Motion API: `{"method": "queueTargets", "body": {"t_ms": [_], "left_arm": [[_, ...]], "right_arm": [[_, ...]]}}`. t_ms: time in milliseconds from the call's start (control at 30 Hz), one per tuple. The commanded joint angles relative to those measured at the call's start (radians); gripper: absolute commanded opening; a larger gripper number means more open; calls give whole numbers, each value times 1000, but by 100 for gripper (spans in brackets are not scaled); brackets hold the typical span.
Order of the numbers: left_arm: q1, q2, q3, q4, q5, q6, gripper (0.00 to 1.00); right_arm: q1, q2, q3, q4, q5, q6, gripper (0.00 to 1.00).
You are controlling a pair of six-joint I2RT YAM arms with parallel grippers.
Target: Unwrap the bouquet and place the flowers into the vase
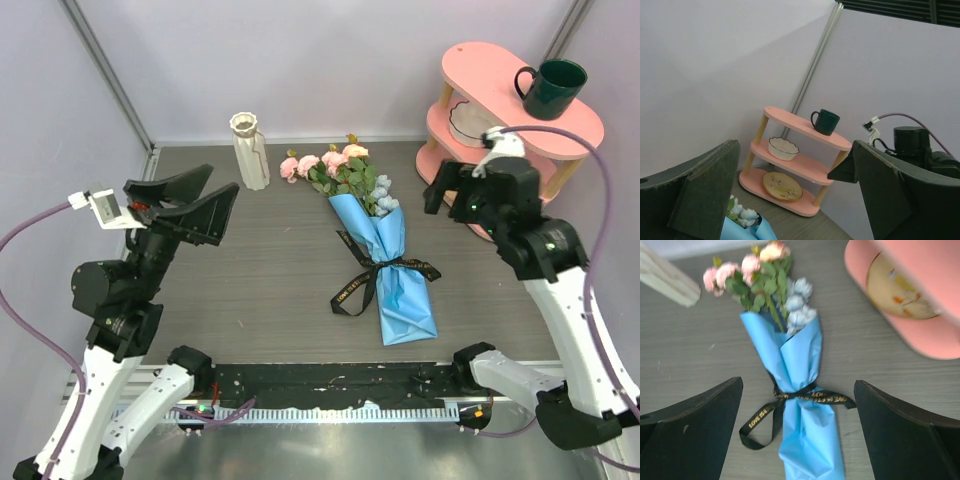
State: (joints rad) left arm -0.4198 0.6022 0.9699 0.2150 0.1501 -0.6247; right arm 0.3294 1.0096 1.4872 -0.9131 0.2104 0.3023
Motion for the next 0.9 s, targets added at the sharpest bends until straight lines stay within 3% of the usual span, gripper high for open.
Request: {"method": "queueTargets", "body": {"t_ms": [0, 200, 500, 667, 867], "left_arm": [[-5, 74, 6, 66, 48, -30, 100], [-5, 215, 19, 90, 112, -50, 100], [-5, 471, 50, 11, 213, -26, 99], [-10, 590, -39, 87, 310, -81, 91], [-59, 819, -122, 264, 367, -112, 79]], "right_arm": [[74, 29, -120, 143, -66, 83, 100], [117, 72, -263, 191, -146, 104, 100], [115, 96, -453, 221, 48, 107, 100], [71, 106, -528, 224, 129, 132, 100], [-56, 78, -645, 293, -34, 175, 98]]}}
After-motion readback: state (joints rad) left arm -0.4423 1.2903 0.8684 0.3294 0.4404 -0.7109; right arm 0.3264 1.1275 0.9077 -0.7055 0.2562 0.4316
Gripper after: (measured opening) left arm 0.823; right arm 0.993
